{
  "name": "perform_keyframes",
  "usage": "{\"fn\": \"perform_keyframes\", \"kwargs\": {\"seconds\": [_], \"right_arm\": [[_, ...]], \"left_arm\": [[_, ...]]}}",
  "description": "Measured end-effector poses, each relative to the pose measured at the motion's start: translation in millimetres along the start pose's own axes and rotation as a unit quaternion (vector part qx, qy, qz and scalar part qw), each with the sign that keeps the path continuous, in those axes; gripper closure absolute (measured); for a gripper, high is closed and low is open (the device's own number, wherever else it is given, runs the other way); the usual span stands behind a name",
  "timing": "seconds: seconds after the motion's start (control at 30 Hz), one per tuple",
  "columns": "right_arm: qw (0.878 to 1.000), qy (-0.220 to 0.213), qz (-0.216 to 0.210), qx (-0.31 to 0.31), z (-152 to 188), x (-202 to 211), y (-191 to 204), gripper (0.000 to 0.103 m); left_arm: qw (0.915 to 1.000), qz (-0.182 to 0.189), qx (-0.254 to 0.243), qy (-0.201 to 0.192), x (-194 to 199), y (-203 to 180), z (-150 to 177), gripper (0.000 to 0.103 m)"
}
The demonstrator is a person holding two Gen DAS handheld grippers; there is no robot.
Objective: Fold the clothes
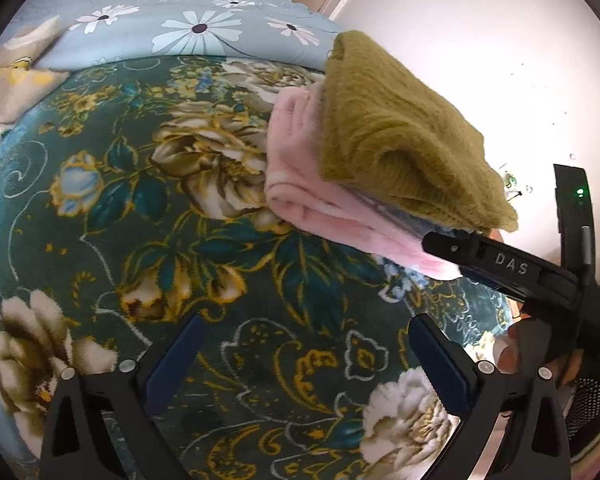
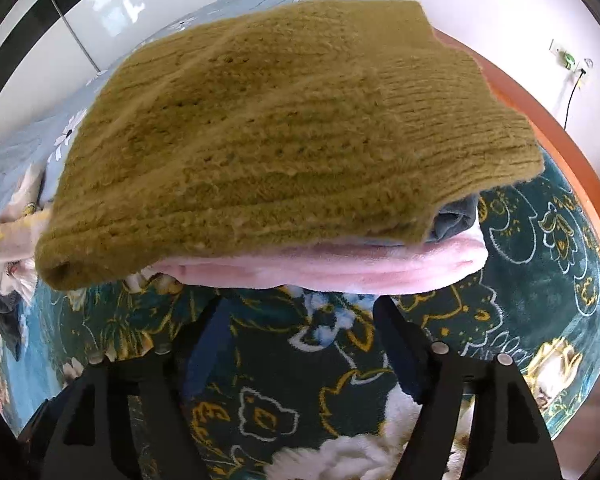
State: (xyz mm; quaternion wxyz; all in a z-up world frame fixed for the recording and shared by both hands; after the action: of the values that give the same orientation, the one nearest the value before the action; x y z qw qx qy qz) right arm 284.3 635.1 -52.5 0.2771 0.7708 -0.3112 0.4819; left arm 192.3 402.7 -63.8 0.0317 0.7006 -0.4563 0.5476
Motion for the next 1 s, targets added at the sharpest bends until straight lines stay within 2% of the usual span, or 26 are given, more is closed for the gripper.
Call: {"fn": "perform_keyframes", "kwargs": {"seconds": [0.27,0.33,0.7,0.87,1.0], "right_arm": [[0.998,-0.013,0.052,-0.020,-3.9,6.3,1.4,0.024],[0.997,-0.018,0.063,-0.026,-5.1,8.7,2.3,0.000],[0.993,-0.037,0.098,-0.046,0.7,28.3,14.9,0.000],[0.991,-0.049,0.118,-0.032,2.7,41.0,18.1,0.000],[0.990,-0.044,0.131,-0.026,5.6,43.7,20.8,0.000]], "left_arm": [[0.9997,0.007,-0.004,-0.023,18.5,8.2,-6.3,0.000],[0.9997,0.014,-0.007,-0.021,21.4,9.0,-6.3,0.000],[0.9968,0.059,-0.025,-0.048,48.0,-2.3,-9.3,0.000],[0.9962,0.074,-0.015,-0.044,50.5,3.7,-10.8,0.000],[0.9985,0.049,-0.004,-0.024,40.6,13.8,-8.2,0.000]]}}
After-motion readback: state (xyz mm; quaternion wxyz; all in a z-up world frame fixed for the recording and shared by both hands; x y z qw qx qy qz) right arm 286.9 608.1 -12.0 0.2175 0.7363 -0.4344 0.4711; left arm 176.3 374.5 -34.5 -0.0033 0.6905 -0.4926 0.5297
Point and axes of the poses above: each gripper's, at about its wrist camera, not at the fingertips, and x roughly against the way its jaws point, y to its left, z to its underside, the point moved 4 cm from there along -x, roughly the way its jaws point, and after that the axes turned 1 degree about x, right-handed, at the moved point
